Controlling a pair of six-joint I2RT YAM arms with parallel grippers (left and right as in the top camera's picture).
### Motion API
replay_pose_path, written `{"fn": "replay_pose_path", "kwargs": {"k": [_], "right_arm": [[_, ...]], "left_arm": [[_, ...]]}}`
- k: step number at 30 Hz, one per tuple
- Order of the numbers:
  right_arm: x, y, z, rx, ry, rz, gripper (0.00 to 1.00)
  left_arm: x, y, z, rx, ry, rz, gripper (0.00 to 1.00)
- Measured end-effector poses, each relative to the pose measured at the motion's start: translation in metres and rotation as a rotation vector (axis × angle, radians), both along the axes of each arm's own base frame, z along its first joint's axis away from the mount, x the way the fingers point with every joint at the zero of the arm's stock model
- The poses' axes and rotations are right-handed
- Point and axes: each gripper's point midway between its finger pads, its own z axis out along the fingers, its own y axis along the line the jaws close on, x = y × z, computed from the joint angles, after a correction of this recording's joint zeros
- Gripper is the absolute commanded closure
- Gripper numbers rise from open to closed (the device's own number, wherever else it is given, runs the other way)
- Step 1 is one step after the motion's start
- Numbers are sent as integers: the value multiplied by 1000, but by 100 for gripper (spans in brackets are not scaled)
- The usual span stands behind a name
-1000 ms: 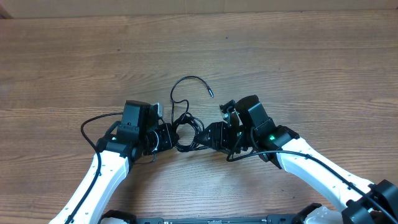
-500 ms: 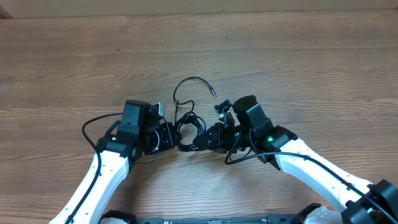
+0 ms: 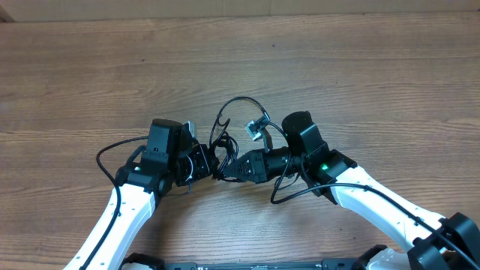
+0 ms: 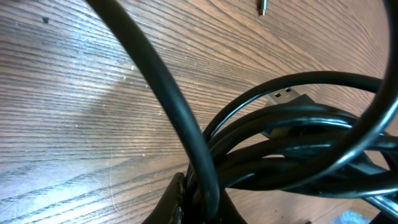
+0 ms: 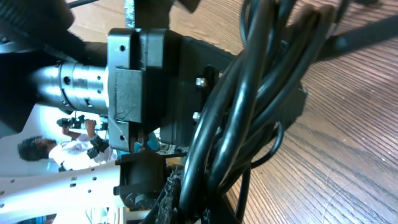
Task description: Untangle cables
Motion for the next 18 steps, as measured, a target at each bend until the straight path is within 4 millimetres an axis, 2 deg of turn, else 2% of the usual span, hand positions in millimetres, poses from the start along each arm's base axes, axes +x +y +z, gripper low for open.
{"fn": "replay_pose_path", "kwargs": {"k": [10,18], "right_arm": [[-1,-7,-9,-43,32,-18,96],[15,-29,-26,-154,153,-184,96]], "left_arm": [[-5,-12,8,-29,-117,-228,96],[-15,-24,18,-91,-234,-436,96]]}}
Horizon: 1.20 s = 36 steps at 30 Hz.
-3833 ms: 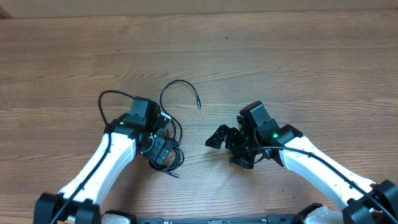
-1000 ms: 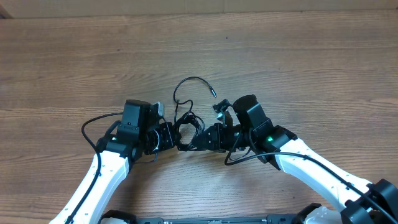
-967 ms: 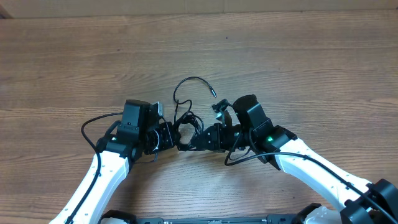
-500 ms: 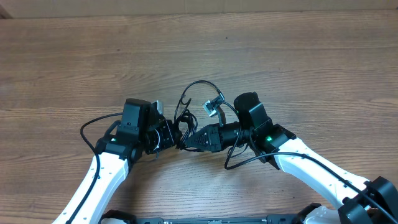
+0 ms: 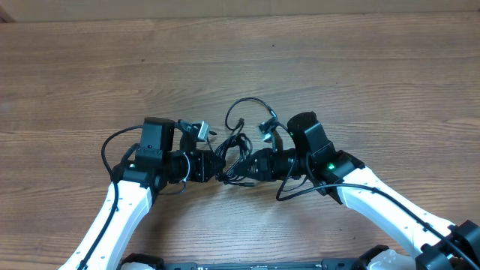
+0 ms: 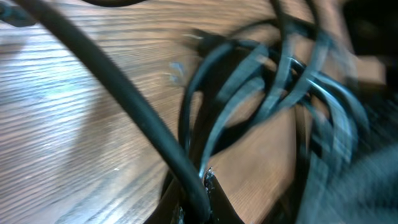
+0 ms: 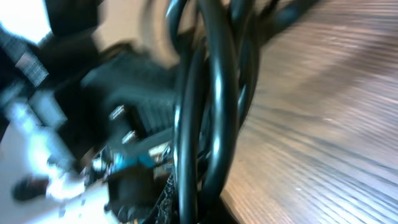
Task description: Untangle cables
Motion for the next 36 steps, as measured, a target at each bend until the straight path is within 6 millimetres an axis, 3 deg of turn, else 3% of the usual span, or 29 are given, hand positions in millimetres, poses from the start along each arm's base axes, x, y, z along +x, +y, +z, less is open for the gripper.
{"fn": "replay_pose_path", "kwargs": {"k": [7,12,18,23,26,27,30,33,36], "right_arm": [[26,-22,-22,-129,14,-172,91],[26,-29,-31,-177,25,-202,91],[25,-35,-38,-219,46,-222,92],[20,-44,-48,-284,94,-250,92],[18,-46,-49,-296,110,-253,93],[18,-49,-51,-311,115,-261,93],[14,-65,-67,-390,160,-299,94],[15,-68,-71,-403,164,-311,87],[16,-68,-71,-402,159,-313,78]], "left_arm": [[-20,-16,16,-118,-31,-153,96],[-29,-26,30,-201,-96,-261,96],[-23,-30,33,-194,-166,-283,96],[0,-19,14,-66,-62,-71,94],[10,-9,3,-10,26,83,75],[15,-4,-1,10,49,141,73],[32,21,-11,74,115,372,82],[40,33,-16,97,150,495,84],[41,39,-18,109,169,549,67]]}}
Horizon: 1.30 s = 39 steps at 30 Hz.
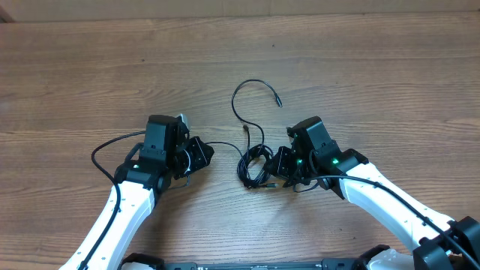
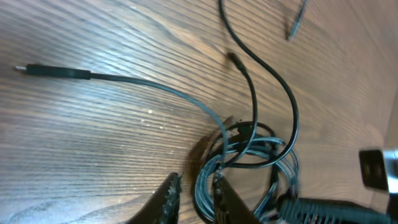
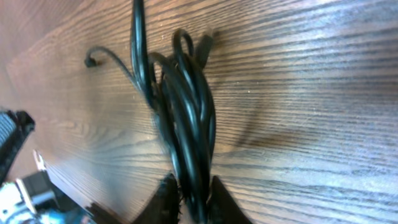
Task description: Untangle cables
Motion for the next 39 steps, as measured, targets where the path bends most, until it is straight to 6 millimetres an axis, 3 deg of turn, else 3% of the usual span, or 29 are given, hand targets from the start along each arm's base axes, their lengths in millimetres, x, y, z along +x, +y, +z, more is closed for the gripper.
{"fn": "replay_pose_path", "kwargs": {"k": [6,12,14,16,17,18,20,21,25,30,33,39], "right_arm": [[1,0,0,2,-4,1,78],[1,0,1,2,-6,1,52],[2,0,0,-4,-13,1,45],[3,-1,0,-10,-14,-8,35],[4,-2,-1,-14,-18,-8,30],[4,-3,-1,-19,-22,-9,14],[5,-4,-1,-24,-21,-18,2],[5,-4,-2,-26,-22,-19,0],[6,-5,-2,-30,-24,-23,0],[0,-16,-11,-80,47,-103,0],[-6,-31,-19,-135,113,-184,0],[1,-63,-26,-186,172,-327,0]], "left_arm": [[-2,5,-4,11,34,48,67],[-6,8,-7,18,58,60,65],[-8,8,-9,21,72,63,79],[-11,9,-11,23,85,64,81],[-12,9,-11,28,86,55,76],[-12,8,-11,35,79,40,61],[-14,2,-11,73,35,-49,42],[-15,-2,-10,92,8,-98,36],[-21,-24,-7,165,-105,-311,29],[-26,-50,-11,289,-228,-510,31],[-23,-57,-29,380,-239,-561,34],[-13,-50,-66,478,-180,-568,34]]}}
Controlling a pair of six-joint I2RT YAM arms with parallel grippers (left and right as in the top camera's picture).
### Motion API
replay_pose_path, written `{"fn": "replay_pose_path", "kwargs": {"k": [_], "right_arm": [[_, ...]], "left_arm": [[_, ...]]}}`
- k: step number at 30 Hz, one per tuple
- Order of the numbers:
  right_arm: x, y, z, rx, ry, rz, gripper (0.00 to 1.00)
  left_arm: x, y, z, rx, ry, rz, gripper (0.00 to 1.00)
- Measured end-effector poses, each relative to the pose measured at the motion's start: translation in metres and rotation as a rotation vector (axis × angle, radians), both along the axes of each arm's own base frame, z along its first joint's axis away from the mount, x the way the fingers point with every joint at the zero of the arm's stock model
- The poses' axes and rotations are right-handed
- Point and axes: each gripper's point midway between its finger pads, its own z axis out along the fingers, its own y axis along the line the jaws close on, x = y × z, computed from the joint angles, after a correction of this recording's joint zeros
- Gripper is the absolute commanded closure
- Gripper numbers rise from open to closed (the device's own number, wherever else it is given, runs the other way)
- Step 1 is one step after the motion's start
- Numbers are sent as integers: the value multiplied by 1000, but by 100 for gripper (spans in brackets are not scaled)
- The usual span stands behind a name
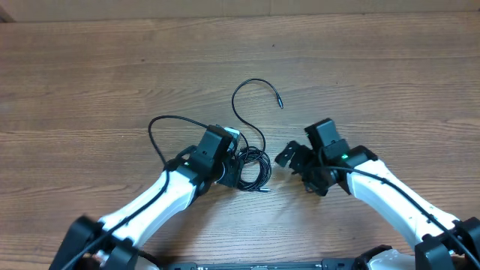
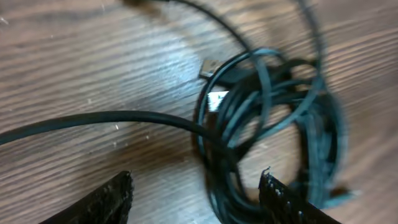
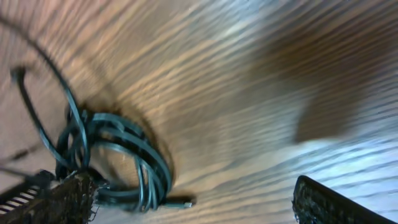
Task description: Untangle cables
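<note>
A tangled bundle of black cables point(image 1: 253, 168) lies on the wooden table point(image 1: 360, 67). One strand point(image 1: 247, 84) arcs away from it toward the far side, and another loop point(image 1: 160, 120) runs off to the left. My left gripper point(image 1: 231, 169) sits at the bundle's left edge, open wide, with coils point(image 2: 267, 112) just ahead of its fingers point(image 2: 112, 196) and one strand between them. My right gripper point(image 1: 297, 169) is open to the right of the bundle point(image 3: 118, 155), apart from it. A plug end point(image 3: 181, 202) pokes out of the coils.
The table's far edge point(image 1: 240, 15) runs along the top of the overhead view. Both white arms point(image 1: 390, 199) reach in from the near side.
My right gripper has let go of the bundle, opened and drawn back to the right. My left gripper has opened and moved right, up against the bundle. The left strand now lies in a loose loop.
First both grippers were shut on the tangle, close together over the table's middle, and stayed so a moment later. Then they stood apart, the right shut on the bundle and the left on a strand pulled leftward. Now both are open and the bundle lies free.
</note>
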Motion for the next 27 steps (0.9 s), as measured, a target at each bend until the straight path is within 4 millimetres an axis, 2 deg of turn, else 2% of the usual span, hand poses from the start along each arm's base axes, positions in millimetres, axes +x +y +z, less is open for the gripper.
{"fn": "replay_pose_path", "kwargs": {"k": [3,6,8,9,10,11,12,18,21,23,27], "right_arm": [[4,-9,-1,-12,1,-35,0],[4,-9,-1,-13,1,-40,0],[4,-9,-1,-13,3,-43,0],[4,-9,-1,-13,3,-44,0],[4,-10,-1,-14,3,-44,0],[4,-10,-1,-14,3,-46,0],[4,-10,-1,-15,4,-47,1],[3,-7,0,-2,1,-13,25],[-2,1,2,33,-4,67,31],[-5,8,5,67,-14,132,37],[-7,35,21,208,-88,311,49]], "left_arm": [[2,0,-14,21,17,1,34],[4,-2,-20,18,20,-2,35],[5,-6,-22,3,23,-9,50],[6,-8,-23,-5,25,-17,63],[6,-10,-25,-11,28,-19,82],[5,-11,-27,-14,35,-22,91],[4,-12,-29,-18,42,-28,96],[6,-14,-31,-20,40,-32,96],[6,-14,-30,-20,40,-32,96],[6,-14,-30,-20,40,-30,96],[5,-13,-25,-25,43,-15,96]]}}
